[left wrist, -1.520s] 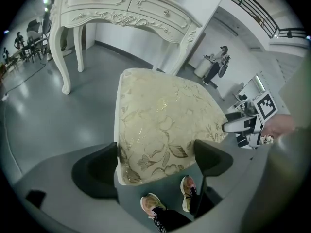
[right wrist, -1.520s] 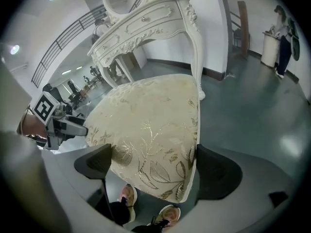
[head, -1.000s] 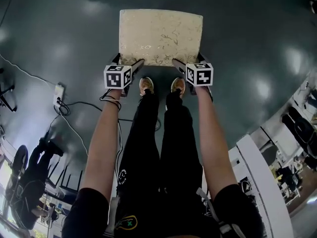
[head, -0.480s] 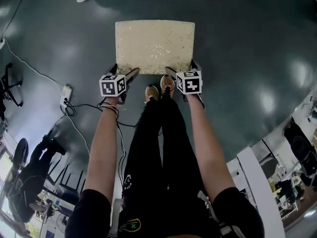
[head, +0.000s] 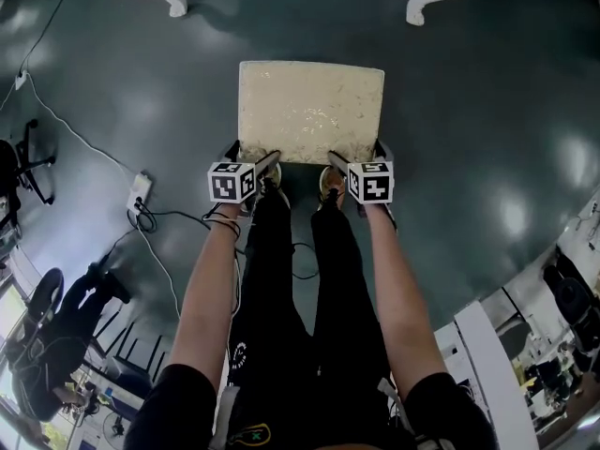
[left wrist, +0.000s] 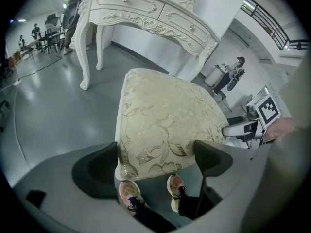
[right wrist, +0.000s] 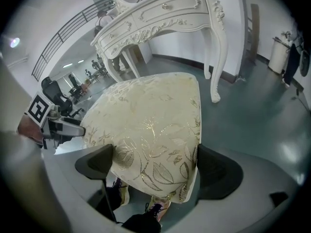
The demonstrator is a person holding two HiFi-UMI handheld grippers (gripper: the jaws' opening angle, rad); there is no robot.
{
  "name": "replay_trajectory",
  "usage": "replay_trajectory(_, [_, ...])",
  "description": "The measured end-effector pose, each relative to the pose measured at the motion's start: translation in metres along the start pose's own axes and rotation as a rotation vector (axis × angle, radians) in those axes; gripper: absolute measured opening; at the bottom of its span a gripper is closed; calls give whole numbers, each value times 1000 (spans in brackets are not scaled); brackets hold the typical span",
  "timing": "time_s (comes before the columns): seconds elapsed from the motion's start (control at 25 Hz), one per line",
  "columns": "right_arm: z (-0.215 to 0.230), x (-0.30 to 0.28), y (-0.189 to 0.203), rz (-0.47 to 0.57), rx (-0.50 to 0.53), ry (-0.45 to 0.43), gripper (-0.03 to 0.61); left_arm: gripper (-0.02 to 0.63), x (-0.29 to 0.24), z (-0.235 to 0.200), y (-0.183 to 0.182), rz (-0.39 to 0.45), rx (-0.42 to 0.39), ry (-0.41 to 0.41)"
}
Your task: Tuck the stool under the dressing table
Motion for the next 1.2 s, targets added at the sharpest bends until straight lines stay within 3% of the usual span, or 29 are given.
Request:
replay_trajectory(0.36, [-63, -30, -44, 19, 15, -13, 550, 488, 30, -74, -13, -3, 50, -16])
replay_trajectory(0.8, [-81, -44, -56, -10, 11, 3, 558, 489, 35, -99, -14, -2, 54, -17])
replay_trajectory(1.2, [-82, -44, -59, 28, -3, 7, 558, 489, 35, -102, -19, -26, 72, -45])
Point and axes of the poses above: the fingertips, and each gripper's own axes: x backward along the fingers, z to its right, y out of its underside, the point moved 2 cm from there along x, backward along the fingers, and after that the axes turned 11 degrees about -z, right-handed, at the moved point
